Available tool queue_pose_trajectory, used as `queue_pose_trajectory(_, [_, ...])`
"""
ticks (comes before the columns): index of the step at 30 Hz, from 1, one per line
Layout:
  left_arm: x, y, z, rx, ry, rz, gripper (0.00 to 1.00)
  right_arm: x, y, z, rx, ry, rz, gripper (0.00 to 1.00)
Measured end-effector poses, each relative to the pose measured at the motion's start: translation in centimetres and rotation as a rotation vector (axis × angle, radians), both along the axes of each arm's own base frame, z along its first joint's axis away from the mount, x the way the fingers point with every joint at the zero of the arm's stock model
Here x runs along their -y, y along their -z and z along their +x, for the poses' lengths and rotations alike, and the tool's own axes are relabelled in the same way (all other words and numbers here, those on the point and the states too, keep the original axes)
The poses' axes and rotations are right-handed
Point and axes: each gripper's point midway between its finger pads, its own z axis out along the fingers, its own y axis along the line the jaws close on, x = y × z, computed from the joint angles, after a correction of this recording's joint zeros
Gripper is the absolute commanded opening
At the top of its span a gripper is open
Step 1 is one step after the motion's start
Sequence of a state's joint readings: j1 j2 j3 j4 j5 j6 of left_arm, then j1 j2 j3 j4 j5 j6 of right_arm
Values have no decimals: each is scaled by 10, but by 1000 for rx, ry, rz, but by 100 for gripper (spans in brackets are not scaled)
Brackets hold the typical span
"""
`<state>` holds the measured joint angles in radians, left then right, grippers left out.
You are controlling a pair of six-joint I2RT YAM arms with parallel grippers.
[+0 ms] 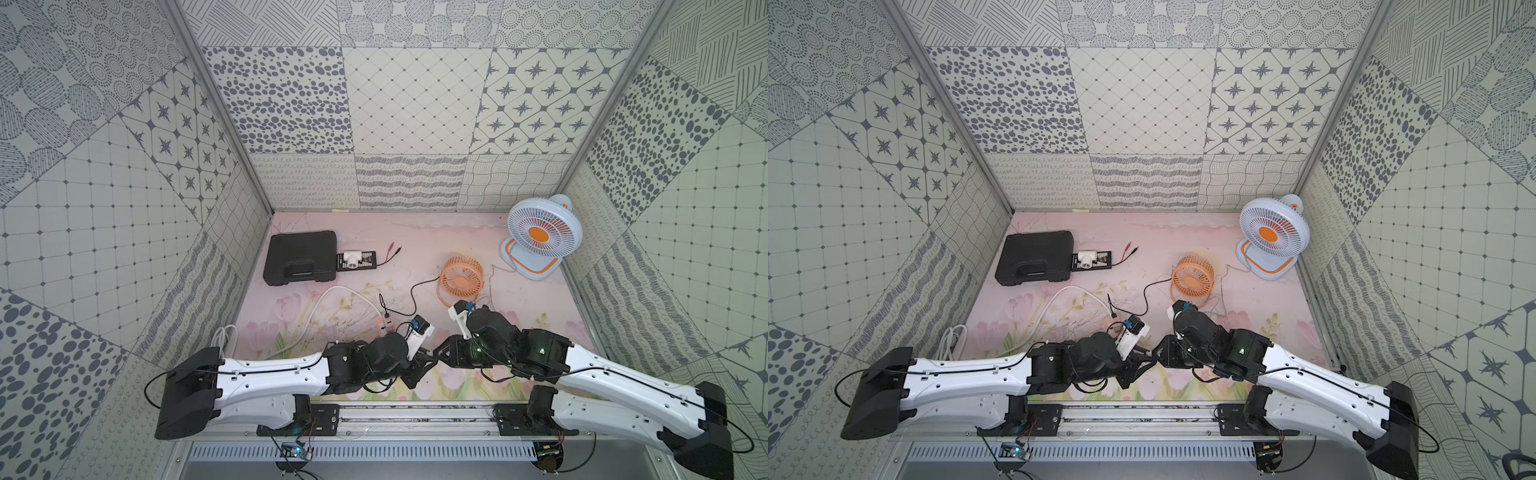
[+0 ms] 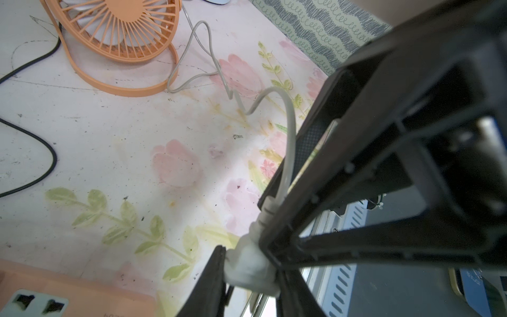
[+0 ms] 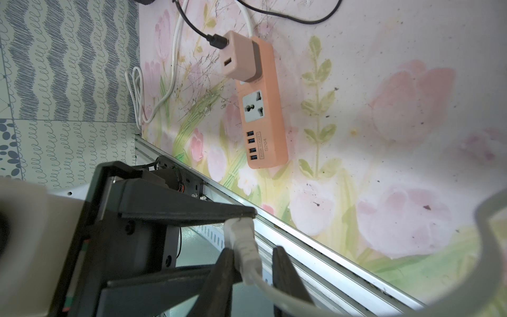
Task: Plug the desk fan into the power strip
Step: Pick up the plug from the center of the board.
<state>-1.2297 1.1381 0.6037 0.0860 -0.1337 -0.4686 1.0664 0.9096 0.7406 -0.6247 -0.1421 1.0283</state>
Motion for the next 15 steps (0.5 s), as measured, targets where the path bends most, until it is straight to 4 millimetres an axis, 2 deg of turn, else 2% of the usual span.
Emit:
queue_pose_trajectory(9, [-2,4,-1,-3,1,3,0,-6,2,-1,2,-2,26,19])
queue_pose_trajectory(15, [-6,7,-2,-5,0,8,0,-11,5,-2,-1,-9,26,20])
